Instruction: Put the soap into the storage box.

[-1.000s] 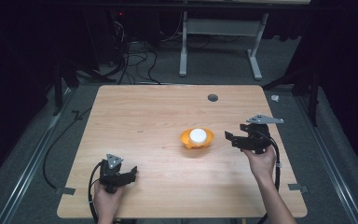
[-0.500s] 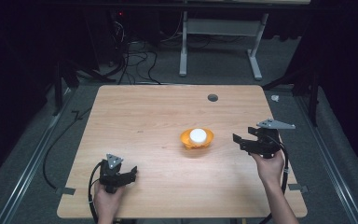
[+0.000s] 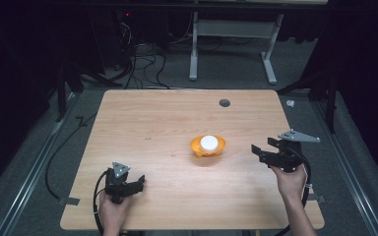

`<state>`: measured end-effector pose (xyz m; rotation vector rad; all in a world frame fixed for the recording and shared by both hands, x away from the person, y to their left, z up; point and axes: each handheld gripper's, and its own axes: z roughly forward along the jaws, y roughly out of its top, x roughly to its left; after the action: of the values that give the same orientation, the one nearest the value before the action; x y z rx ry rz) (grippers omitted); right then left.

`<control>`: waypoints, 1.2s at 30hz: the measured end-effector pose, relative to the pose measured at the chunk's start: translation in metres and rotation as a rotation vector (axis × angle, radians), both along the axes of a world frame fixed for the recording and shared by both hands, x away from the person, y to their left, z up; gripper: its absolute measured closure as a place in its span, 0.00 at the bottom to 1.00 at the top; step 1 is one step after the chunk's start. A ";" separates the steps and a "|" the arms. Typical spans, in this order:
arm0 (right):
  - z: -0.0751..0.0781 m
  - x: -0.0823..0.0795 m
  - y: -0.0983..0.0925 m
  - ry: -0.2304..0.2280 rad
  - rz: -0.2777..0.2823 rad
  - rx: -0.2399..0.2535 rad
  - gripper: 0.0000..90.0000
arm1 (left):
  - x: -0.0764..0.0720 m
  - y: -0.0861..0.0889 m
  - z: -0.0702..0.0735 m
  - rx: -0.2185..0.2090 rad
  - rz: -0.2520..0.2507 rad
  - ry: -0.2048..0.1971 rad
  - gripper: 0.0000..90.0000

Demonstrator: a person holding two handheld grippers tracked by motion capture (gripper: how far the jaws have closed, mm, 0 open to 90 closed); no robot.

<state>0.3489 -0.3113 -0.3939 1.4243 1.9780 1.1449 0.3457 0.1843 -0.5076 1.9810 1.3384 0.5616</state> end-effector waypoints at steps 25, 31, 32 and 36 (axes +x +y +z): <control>-0.019 -0.019 -0.013 0.023 -0.018 0.021 0.31 | 0.000 0.000 0.000 0.000 0.000 0.000 0.22; -0.028 -0.022 -0.015 0.038 -0.022 0.021 0.31 | 0.000 0.000 0.000 0.000 0.001 0.000 0.22; -0.028 -0.022 -0.015 0.038 -0.022 0.021 0.31 | 0.000 0.000 0.000 0.000 0.001 0.000 0.22; -0.034 -0.025 -0.019 0.052 -0.032 0.028 0.31 | 0.000 0.000 0.000 0.001 0.000 0.000 0.22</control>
<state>0.3237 -0.3301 -0.4279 1.5089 1.9743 1.1369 0.3457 0.1843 -0.5076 1.9811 1.3387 0.5625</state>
